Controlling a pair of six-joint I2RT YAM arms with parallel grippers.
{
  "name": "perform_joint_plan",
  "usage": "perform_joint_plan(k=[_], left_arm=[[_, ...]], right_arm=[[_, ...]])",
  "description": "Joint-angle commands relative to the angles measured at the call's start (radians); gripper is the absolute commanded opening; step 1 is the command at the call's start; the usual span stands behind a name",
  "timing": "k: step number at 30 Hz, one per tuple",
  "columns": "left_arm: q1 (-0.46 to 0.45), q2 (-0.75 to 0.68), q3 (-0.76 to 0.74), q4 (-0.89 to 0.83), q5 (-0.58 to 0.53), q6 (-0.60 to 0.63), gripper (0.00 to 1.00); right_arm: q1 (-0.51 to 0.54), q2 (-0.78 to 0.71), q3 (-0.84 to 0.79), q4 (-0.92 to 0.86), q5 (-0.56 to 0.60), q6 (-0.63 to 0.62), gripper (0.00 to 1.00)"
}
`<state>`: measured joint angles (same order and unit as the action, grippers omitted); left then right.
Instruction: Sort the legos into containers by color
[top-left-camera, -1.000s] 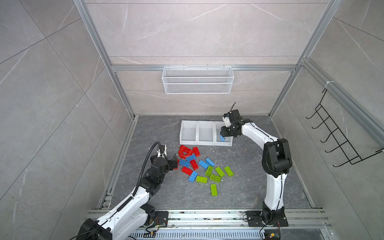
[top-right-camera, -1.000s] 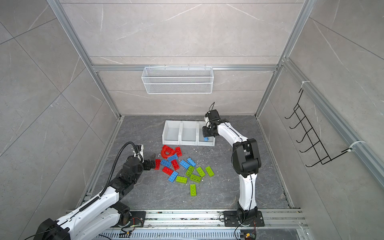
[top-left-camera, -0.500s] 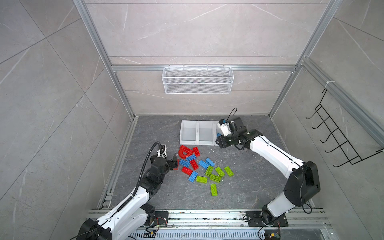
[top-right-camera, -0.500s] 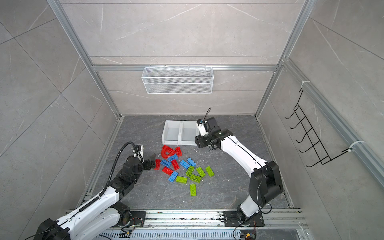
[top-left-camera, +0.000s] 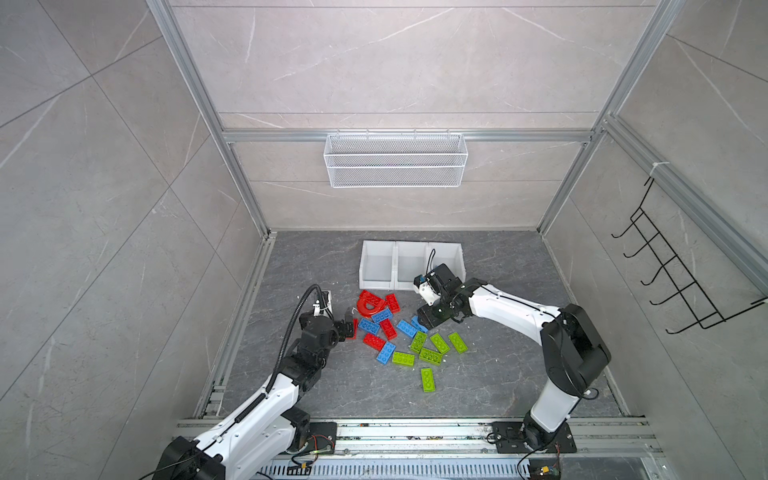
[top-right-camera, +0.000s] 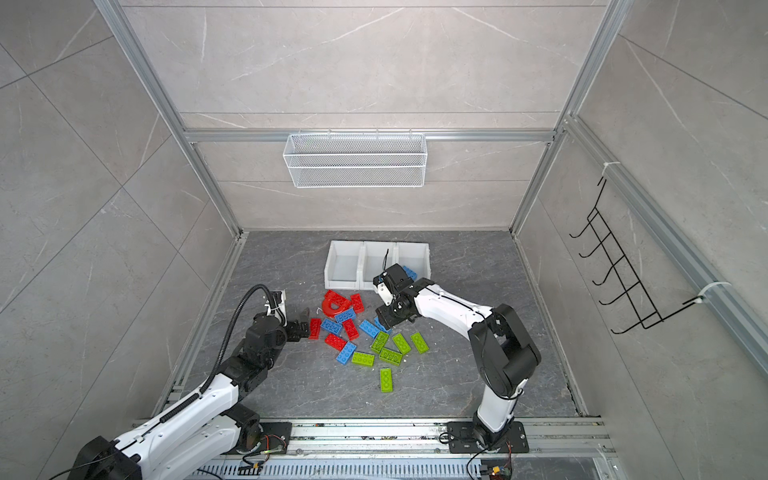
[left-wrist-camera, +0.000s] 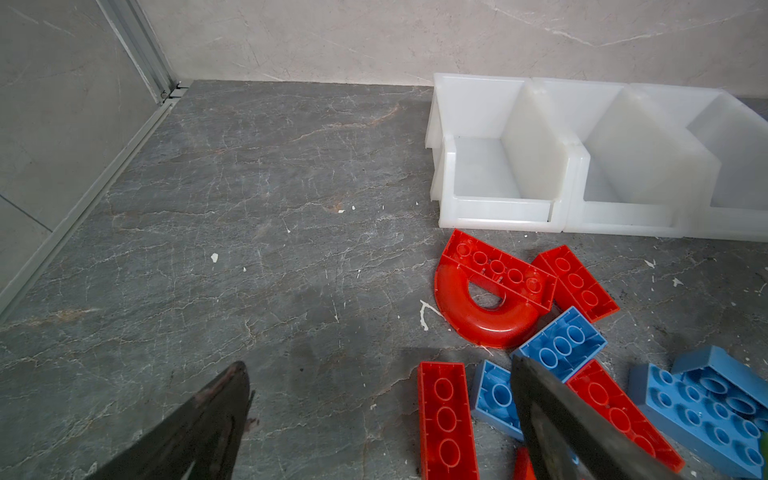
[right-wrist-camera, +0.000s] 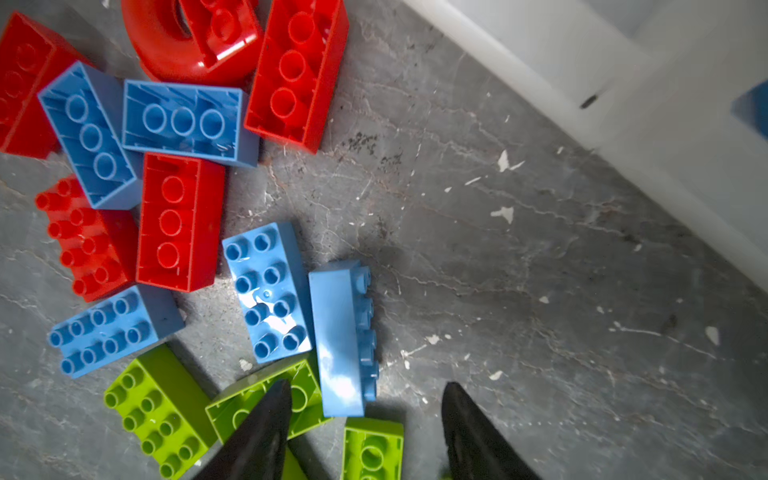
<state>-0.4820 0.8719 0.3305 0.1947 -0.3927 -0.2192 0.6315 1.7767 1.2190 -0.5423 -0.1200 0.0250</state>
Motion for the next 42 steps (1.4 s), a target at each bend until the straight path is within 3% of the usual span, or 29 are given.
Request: perform_joint_plan(k=[1,8,17,25,27,31,37,42], left_arm=[[0.003,-0.005,0.003,0.046,-0.024,-0.016,1.0],[0.003,-0.003,0.001,0.045,-0.024,-0.019,1.0],[0.004,-0.013,0.002,0.039,-0.029,-0.019,1.0],[0.005,-0.01,0.004,0.038,-0.033,-0.019,1.0],[0.005,-0.008,0.005,0.038,-0.032,-0.019,1.0],[0.005,-0.006,0.006,0.036,-0.035,-0.019,1.0],[0.005,-0.005,0.008,0.034,-0.035,-0.022,1.0],[0.005,-0.004,0.006,0.036,-0.031,-0.025,1.0]], right_arm=[[0.022,0.052,0.038,-0.004,-0.003,-0.029,0.6],[0.032,0.133,0.061,0.015,0.068,-0.01,0.58],[0.03,0.173,0.095,0.032,0.105,0.017,0.43],[0.031,0.194,0.094,0.017,0.12,0.01,0.42],[0.031,0.193,0.088,0.018,0.128,0.007,0.36],[0.03,0.168,0.078,0.025,0.141,0.014,0.22],[0.004,0.063,0.08,0.023,0.141,0.027,0.08],[-0.074,-0.035,0.102,0.027,0.066,0.039,0.07]])
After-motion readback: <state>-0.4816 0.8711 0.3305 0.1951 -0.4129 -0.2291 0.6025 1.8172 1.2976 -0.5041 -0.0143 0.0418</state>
